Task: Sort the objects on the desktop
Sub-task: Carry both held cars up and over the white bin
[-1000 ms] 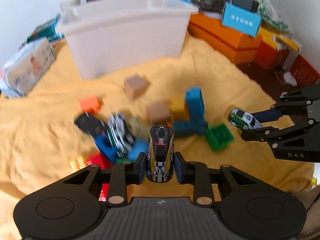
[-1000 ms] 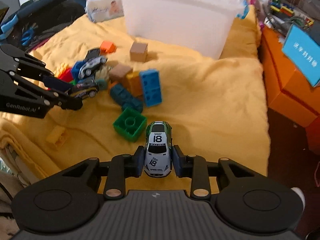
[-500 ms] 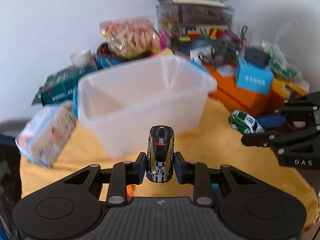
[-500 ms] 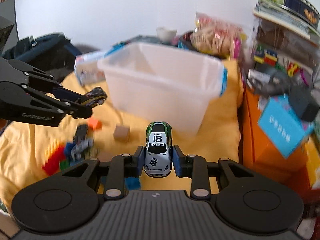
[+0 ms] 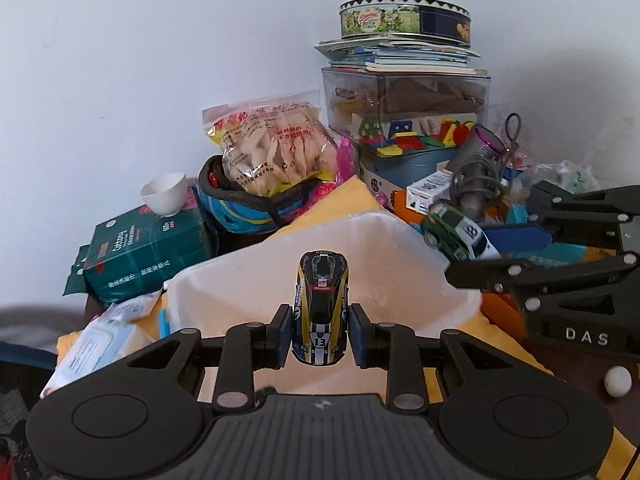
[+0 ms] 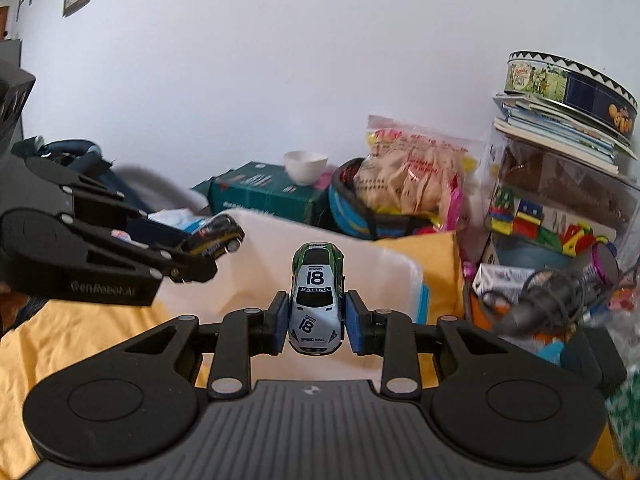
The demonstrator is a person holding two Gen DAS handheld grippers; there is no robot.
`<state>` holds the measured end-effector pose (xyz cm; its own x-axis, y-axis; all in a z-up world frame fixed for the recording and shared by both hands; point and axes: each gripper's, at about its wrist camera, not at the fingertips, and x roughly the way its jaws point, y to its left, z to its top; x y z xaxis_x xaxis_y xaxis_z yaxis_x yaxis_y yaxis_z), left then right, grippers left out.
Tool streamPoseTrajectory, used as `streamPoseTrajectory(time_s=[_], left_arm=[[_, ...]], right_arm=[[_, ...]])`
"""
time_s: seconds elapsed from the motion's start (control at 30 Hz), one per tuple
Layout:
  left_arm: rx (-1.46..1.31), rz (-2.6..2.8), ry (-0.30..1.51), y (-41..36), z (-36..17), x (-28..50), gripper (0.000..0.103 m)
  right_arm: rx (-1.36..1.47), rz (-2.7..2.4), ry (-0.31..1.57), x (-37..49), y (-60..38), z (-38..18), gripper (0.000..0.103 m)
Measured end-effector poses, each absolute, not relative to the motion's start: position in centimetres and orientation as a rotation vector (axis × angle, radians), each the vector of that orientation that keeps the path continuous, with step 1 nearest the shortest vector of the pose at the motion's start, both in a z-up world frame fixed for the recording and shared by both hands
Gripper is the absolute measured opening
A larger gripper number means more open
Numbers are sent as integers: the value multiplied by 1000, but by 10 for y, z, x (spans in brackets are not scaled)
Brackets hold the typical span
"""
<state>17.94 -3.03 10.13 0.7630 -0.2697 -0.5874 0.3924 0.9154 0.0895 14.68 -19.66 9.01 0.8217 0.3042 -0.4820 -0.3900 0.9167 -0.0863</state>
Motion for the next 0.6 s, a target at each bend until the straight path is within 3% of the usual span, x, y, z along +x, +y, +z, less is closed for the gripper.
streamPoseTrajectory(time_s=[0.6], left_arm=[[158, -346, 722, -17, 39, 261, 33]], right_arm=[[-208, 323, 582, 222, -179, 42, 34]])
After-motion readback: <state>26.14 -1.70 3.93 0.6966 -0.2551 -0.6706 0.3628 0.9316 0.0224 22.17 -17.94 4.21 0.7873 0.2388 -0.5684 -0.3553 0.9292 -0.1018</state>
